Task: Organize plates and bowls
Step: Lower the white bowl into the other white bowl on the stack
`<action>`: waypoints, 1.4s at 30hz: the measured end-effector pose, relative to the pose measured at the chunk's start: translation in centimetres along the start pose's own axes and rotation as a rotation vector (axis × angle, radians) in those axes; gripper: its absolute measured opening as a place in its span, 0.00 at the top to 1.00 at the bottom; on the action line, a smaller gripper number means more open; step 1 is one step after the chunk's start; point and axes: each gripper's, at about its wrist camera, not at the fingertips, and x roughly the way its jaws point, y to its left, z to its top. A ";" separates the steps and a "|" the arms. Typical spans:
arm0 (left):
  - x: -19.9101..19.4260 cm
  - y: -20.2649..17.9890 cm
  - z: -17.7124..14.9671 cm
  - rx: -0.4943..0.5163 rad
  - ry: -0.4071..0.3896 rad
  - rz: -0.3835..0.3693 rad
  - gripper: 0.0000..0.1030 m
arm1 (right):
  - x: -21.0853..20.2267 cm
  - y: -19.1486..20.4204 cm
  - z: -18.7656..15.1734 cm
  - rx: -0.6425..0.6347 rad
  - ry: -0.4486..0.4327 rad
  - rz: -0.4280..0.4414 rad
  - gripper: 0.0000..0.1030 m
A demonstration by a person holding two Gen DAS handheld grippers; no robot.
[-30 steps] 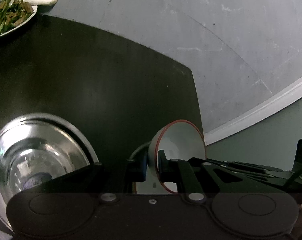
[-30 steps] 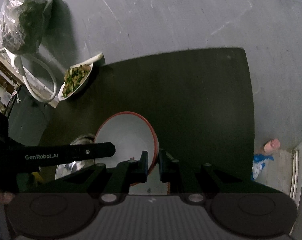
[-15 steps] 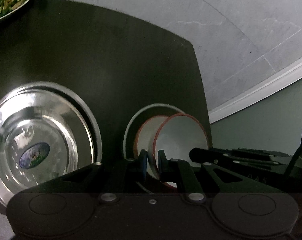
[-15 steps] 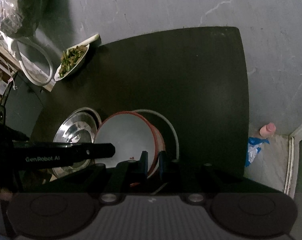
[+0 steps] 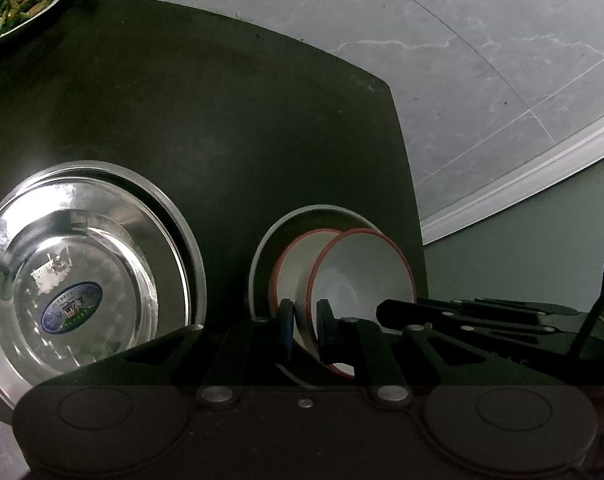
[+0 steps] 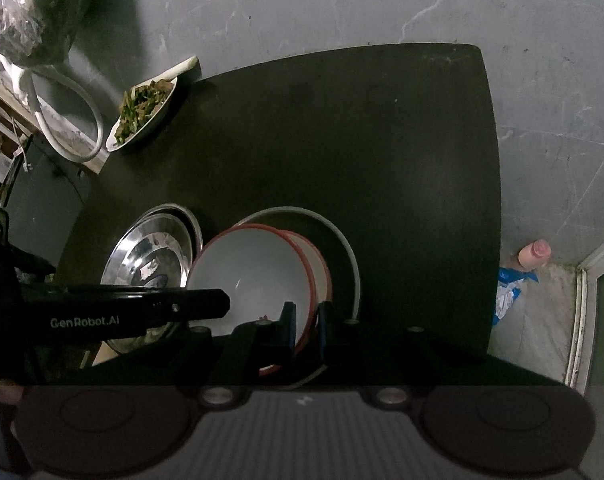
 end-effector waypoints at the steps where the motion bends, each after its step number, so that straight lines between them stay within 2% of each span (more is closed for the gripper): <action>1: 0.0 0.0 0.0 -0.001 0.001 -0.001 0.88 | 0.0 0.0 -0.1 0.000 0.001 0.000 0.88; 15: 0.1 0.0 0.4 -0.002 0.014 0.015 0.86 | 0.2 0.0 0.0 0.002 0.027 0.004 0.84; 19: 0.1 0.0 0.4 -0.005 0.014 0.032 0.77 | 0.2 0.0 0.1 -0.002 0.028 0.004 0.84; 27: 0.0 -0.1 0.4 0.003 0.010 0.039 0.77 | 0.2 0.0 -0.1 -0.004 0.022 0.005 0.83; 33: -0.6 0.1 0.2 0.012 0.001 0.029 0.75 | -0.3 0.0 -0.3 -0.004 -0.001 -0.001 0.79; 39: -1.2 -0.3 0.3 0.025 -0.018 0.033 0.69 | -0.7 0.2 -0.2 -0.010 -0.015 -0.001 0.75; 42: -1.8 -0.4 0.4 0.034 -0.029 0.040 0.61 | -0.9 0.2 -0.2 -0.013 -0.022 0.001 0.69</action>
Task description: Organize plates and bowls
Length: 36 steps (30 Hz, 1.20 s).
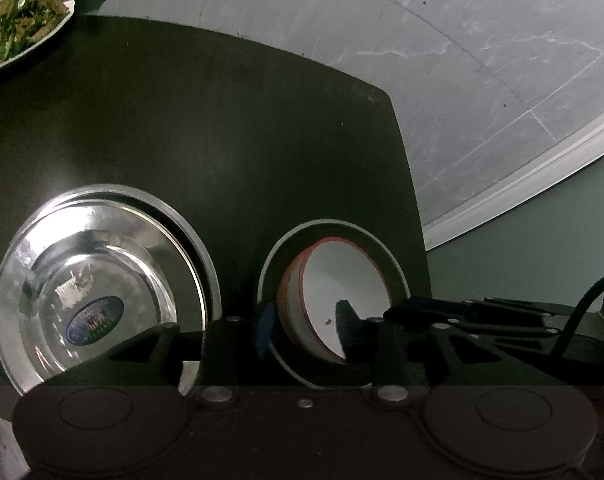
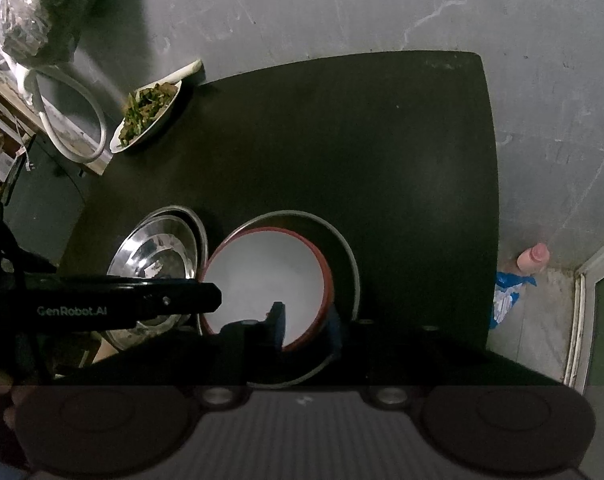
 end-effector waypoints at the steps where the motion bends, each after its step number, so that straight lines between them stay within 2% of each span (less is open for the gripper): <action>1: -0.2 0.0 0.0 0.004 -0.006 0.005 0.59 | -0.1 0.0 0.0 -0.003 -0.002 -0.003 0.67; 3: -0.6 -0.1 0.2 0.013 -0.016 0.011 0.55 | -0.3 0.1 0.0 -0.006 -0.009 -0.009 0.61; 8: -1.6 -0.2 0.6 0.048 -0.055 0.041 0.36 | -0.9 0.0 0.1 -0.004 -0.030 -0.017 0.48; 13: -2.2 0.0 1.1 0.124 -0.084 0.079 0.20 | -1.7 -0.3 0.2 -0.003 -0.055 -0.020 0.28; 14: -2.1 -0.1 1.2 0.152 -0.082 0.087 0.19 | -1.8 -0.4 0.3 -0.004 -0.060 -0.019 0.26; 16: -2.1 0.0 1.4 0.217 -0.073 0.104 0.17 | -2.0 -0.5 0.2 -0.004 -0.065 -0.018 0.13; 25: -1.6 0.5 2.6 0.415 -0.041 0.178 0.04 | -2.9 -1.1 -0.2 0.008 -0.091 -0.070 0.00; 36: 0.6 0.2 2.5 0.551 0.033 0.193 0.03 | -2.5 -1.9 -1.6 0.019 -0.069 -0.187 0.00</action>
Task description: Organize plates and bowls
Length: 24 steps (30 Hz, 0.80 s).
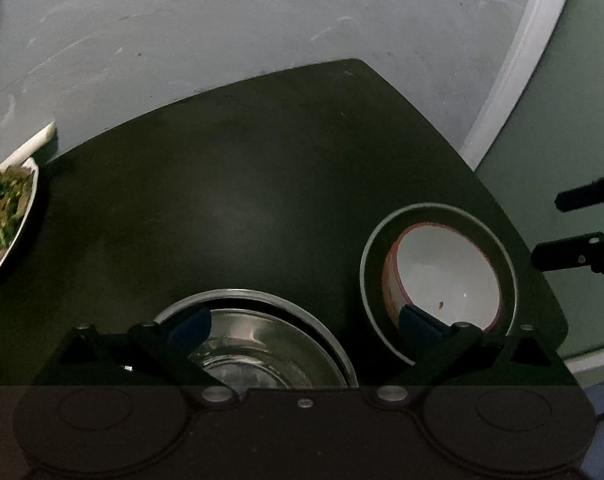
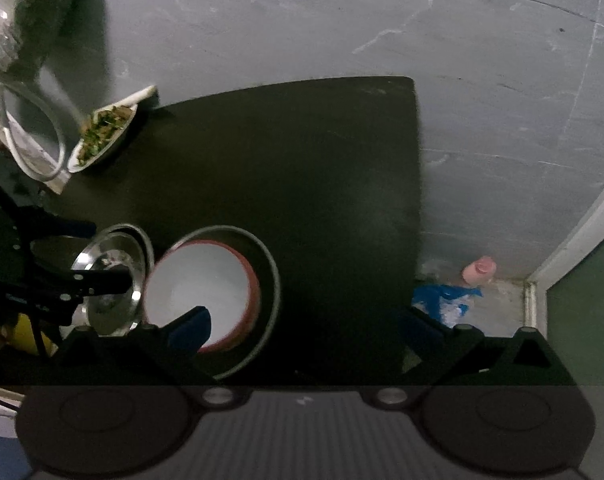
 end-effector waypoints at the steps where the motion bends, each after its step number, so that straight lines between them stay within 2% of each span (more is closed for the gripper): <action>1: 0.2 -0.2 0.1 0.018 0.007 0.004 0.03 | 0.1 0.0 -0.1 -0.004 0.005 -0.014 0.00; 14: 1.9 -1.7 0.9 0.176 0.043 0.029 0.06 | 1.1 0.2 -1.7 0.007 0.047 -0.065 0.00; 24: 2.0 -2.2 1.5 0.208 0.043 0.037 0.09 | 2.0 0.4 -1.6 0.003 0.066 -0.093 0.00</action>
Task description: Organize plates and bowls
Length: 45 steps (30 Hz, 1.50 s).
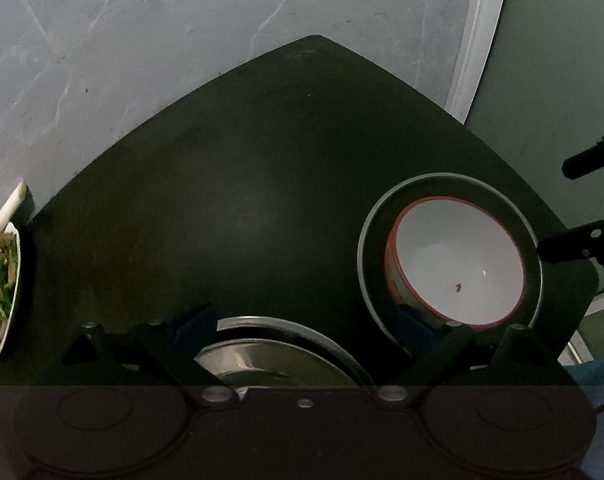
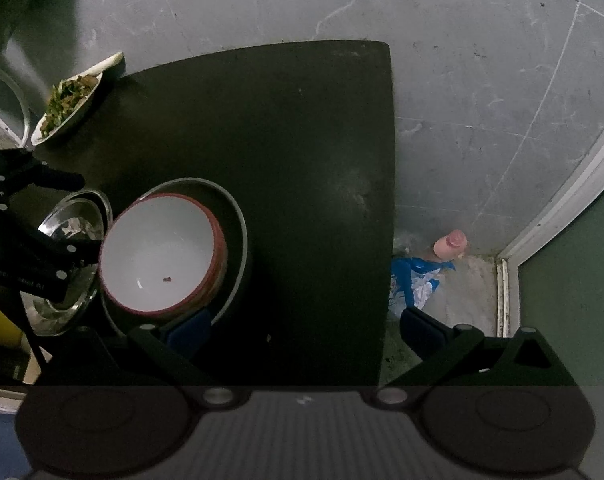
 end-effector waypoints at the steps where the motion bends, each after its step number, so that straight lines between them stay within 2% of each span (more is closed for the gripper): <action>1: 0.0 0.0 0.0 0.003 -0.001 -0.001 0.10 | 0.1 0.1 0.1 -0.004 0.001 -0.002 0.00; 6: 0.0 -0.1 0.0 0.008 -0.001 -0.009 0.18 | 0.3 0.4 0.1 -0.014 0.002 0.000 0.00; 11: -0.2 -0.1 0.0 0.008 -0.003 -0.030 0.32 | 0.6 0.5 0.3 -0.014 0.011 0.020 0.02; 18: -0.3 -0.6 -0.2 0.005 -0.012 -0.057 0.51 | 0.7 0.7 0.4 -0.011 0.011 0.046 0.14; 22: -0.3 -0.7 -0.2 -0.021 -0.007 -0.100 0.68 | 0.8 0.5 0.3 -0.002 0.009 0.075 0.20; 26: 0.1 -1.0 -0.3 -0.036 -0.002 -0.121 0.80 | 0.8 0.6 0.4 -0.001 0.012 0.095 0.26; 30: 0.5 -1.0 -0.6 -0.062 -0.001 -0.138 0.86 | 0.9 0.7 0.5 -0.004 0.014 0.112 0.32; 31: 0.6 -0.9 -0.7 -0.071 -0.002 -0.146 0.90 | 0.9 0.8 0.5 -0.004 0.014 0.115 0.34; 35: 0.8 -0.9 -0.9 -0.094 -0.004 -0.153 0.92 | 1.0 0.8 0.5 0.002 0.021 0.142 0.42; 38: 1.0 -0.7 -0.9 -0.113 -0.005 -0.159 0.92 | 1.0 0.9 0.6 -0.002 0.028 0.162 0.51; 40: 1.0 -0.6 -1.0 -0.122 -0.006 -0.160 0.92 | 0.9 1.0 0.7 0.001 0.034 0.183 0.61; 45: 1.0 -0.5 -1.2 -0.142 -0.012 -0.156 0.92 | 1.1 1.1 0.9 0.004 0.045 0.221 0.73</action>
